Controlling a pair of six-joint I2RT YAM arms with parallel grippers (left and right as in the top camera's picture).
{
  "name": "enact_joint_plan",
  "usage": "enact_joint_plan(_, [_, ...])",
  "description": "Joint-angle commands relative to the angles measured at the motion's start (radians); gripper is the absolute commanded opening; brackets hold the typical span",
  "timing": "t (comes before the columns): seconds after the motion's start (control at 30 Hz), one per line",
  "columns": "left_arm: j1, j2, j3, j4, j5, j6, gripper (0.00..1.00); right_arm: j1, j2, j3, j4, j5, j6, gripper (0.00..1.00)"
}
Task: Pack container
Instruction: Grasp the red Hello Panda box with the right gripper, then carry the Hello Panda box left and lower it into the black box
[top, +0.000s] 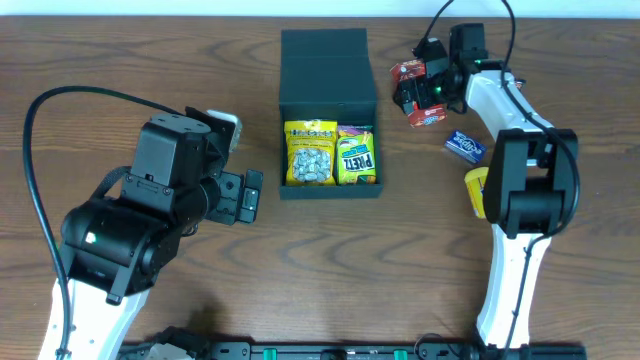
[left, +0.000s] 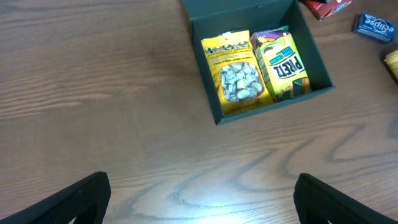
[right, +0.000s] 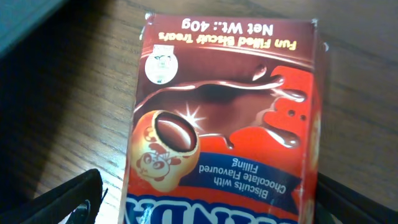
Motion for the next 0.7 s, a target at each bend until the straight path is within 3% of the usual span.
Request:
enact_joint_plan(0.0, [0.002,-0.004,0.014,-0.004,-0.001,0.006,0.95,0.019,0.023,0.0,-0.005,0.041,-0.01,0.99])
enact_joint_plan(0.07, [0.002,-0.004,0.014,-0.004,-0.001,0.006,0.95,0.022,0.023,0.0,-0.009,0.058,-0.008,0.99])
enact_joint_plan(0.27, [0.002,-0.004,0.014,-0.004,-0.001,0.006,0.95,0.026,0.023,0.0,-0.027,0.069,0.006,0.85])
enact_joint_plan(0.67, [0.002,-0.004,0.014,-0.004,-0.001,0.006,0.95,0.028,0.012,0.048,-0.115,0.068,0.051,0.79])
